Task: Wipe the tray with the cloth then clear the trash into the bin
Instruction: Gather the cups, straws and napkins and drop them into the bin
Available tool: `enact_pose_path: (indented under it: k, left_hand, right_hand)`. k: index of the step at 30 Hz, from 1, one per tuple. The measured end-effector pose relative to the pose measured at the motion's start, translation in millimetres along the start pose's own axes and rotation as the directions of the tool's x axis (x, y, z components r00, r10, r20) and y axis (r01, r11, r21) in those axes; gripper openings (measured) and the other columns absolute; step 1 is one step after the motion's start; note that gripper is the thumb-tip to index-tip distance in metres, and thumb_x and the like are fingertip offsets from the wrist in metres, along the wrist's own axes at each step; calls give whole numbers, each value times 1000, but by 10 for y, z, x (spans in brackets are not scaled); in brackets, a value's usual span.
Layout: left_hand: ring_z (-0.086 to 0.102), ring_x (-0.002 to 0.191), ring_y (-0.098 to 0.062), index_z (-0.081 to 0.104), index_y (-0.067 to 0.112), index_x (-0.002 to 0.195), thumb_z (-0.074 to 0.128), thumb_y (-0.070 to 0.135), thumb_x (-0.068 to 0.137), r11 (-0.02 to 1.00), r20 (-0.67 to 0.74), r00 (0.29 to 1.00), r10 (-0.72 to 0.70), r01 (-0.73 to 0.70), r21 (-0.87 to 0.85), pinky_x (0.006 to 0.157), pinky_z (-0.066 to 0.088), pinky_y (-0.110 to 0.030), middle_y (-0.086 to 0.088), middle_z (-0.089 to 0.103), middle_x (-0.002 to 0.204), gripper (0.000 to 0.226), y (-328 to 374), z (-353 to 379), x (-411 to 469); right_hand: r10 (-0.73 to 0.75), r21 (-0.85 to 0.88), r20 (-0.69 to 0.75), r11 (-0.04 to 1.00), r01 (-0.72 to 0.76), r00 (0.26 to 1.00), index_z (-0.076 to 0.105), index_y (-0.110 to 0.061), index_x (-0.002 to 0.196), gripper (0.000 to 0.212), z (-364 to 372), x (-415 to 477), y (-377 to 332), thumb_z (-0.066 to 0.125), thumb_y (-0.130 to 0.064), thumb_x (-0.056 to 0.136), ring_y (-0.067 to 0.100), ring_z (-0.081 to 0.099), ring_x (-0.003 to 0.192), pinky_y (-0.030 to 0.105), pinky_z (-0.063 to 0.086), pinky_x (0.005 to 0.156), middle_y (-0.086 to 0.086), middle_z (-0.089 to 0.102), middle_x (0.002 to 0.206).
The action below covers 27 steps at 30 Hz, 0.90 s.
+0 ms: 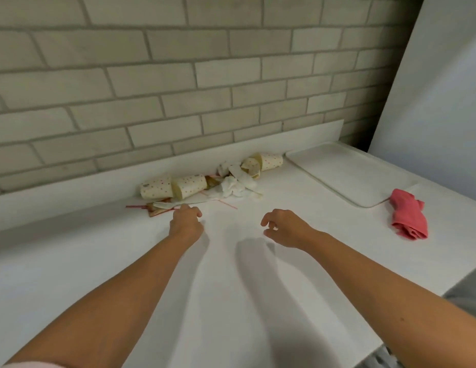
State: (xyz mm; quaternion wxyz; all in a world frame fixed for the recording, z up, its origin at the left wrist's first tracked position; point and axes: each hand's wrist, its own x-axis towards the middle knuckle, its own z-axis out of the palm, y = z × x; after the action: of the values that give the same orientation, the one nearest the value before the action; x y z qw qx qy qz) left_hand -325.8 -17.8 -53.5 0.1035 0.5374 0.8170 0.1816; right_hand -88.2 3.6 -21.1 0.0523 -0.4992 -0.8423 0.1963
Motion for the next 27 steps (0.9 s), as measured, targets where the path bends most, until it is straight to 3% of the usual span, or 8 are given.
enact_pose_path:
  k: [5,9,12,18,22,25,27]
  left_hand:
    - [40,125,-26,57,10,123,46,-1,90,998,-48,999,-14,17,64,100,40,-35,-9,42,136,36,-615,-221,261]
    - [53,109,-31,64,4,113,41,-3,90,996,-90,995,-45,51,68,92,47,-38,-15,49,125,32,-972,-366,493]
    - [55,105,-29,64,2,108,36,5,95,993,-108,990,-86,94,77,92,44,-33,-16,53,118,30,-1147,-447,648]
    - [47,121,-29,47,5,131,36,3,94,990,-24,996,-91,93,105,99,41,-33,-14,47,135,39,-1334,-450,946]
    - [46,122,-27,43,11,136,36,3,93,984,48,997,-58,48,174,99,43,-33,-11,47,135,44,-1463,-398,1064]
    - [46,121,-26,50,15,131,42,10,95,980,54,998,-36,24,199,96,44,-34,-9,46,133,38,-1548,-390,1124]
    - [51,116,-26,61,16,120,50,14,93,993,35,999,-5,1,120,95,46,-37,-8,53,127,29,-1586,-385,1137]
  right_hand:
    - [-20,-14,2,1000,20,1000,59,-14,122,29,164,310,-425,51,-21,94,20,50,115,28,41,95,5,53,123]
    - [-35,-21,5,999,35,999,58,-13,123,30,307,513,-690,50,-18,95,21,49,116,28,41,95,6,51,125]
    - [-53,-34,28,998,54,998,57,-12,125,31,428,663,-868,49,-16,95,21,49,117,28,41,94,6,50,127]
    - [-64,-27,22,998,65,998,54,-12,127,34,587,1064,-1142,49,-11,94,21,46,121,29,41,97,5,46,130]
    - [-97,-20,-2,995,97,995,46,-10,135,43,662,1376,-1279,47,-3,93,23,44,124,29,40,99,4,41,136]
    - [-118,-43,3,992,118,993,40,-10,141,53,722,1618,-1345,45,4,90,25,42,127,31,42,101,6,38,140]
    - [-119,-69,19,990,121,993,37,-11,142,57,764,1764,-1376,44,7,89,26,42,127,33,42,101,7,39,140]
